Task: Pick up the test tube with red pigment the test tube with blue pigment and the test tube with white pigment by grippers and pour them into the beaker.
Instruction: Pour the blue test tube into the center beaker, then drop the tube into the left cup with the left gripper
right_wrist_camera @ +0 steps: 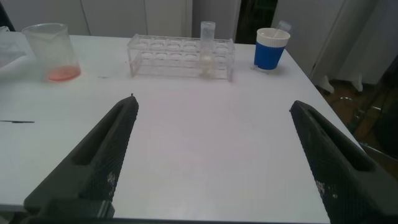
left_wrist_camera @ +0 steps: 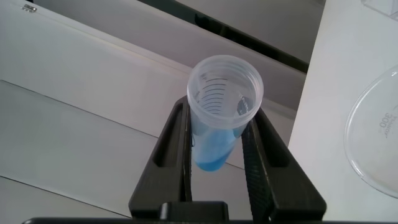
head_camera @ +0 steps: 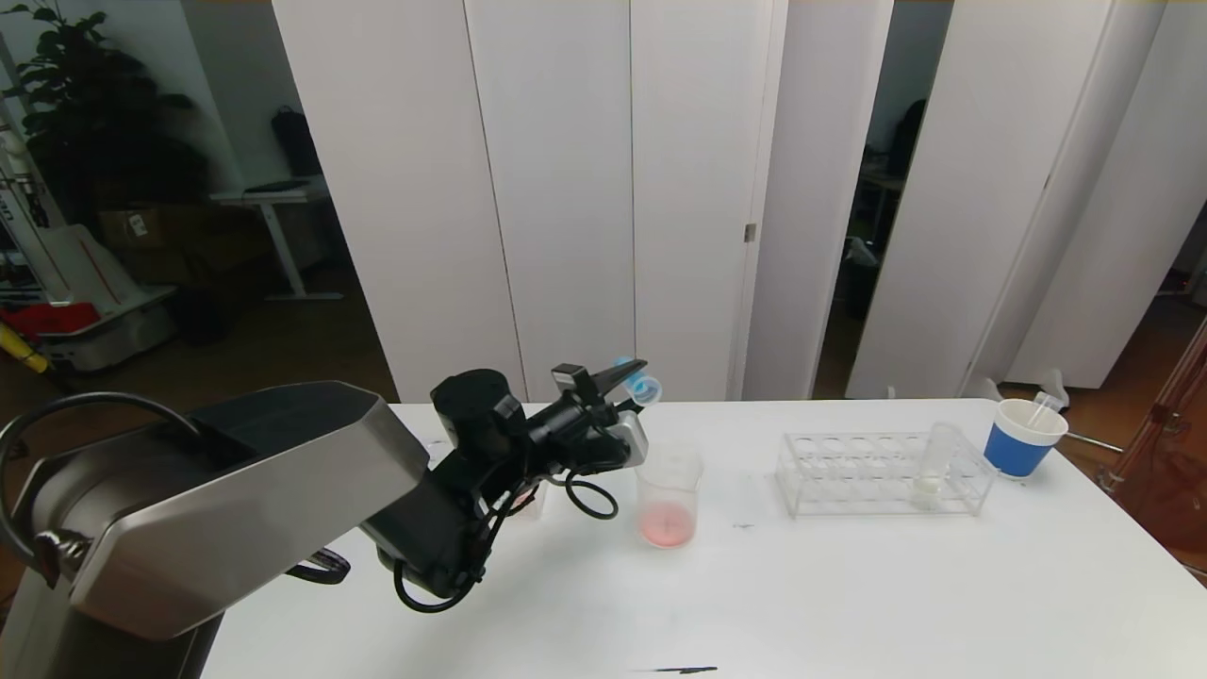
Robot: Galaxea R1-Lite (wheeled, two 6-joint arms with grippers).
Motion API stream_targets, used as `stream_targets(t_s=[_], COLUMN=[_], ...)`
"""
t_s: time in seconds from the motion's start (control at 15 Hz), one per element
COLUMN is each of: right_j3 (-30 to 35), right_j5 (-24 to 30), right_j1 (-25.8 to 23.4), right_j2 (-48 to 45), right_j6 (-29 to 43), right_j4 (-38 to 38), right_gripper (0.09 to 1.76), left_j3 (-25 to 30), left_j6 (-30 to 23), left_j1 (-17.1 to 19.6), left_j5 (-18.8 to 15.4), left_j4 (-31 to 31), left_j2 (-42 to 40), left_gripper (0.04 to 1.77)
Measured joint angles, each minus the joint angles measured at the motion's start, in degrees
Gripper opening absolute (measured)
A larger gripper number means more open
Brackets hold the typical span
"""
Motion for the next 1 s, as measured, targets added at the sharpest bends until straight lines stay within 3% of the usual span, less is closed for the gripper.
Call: stream_targets(t_s=[1.0], right_j3=[0.0], right_j5=[0.02], right_j1=[0.0], right_j2=[0.0], right_j6=[0.0], right_j4=[0.0], right_gripper=[1.75], left_j3=[0.22], left_j6=[3.22], left_j1=[1.17], left_j5=[-1.23], left_j4=[-0.37], left_j2=[0.28], left_gripper=[0.56])
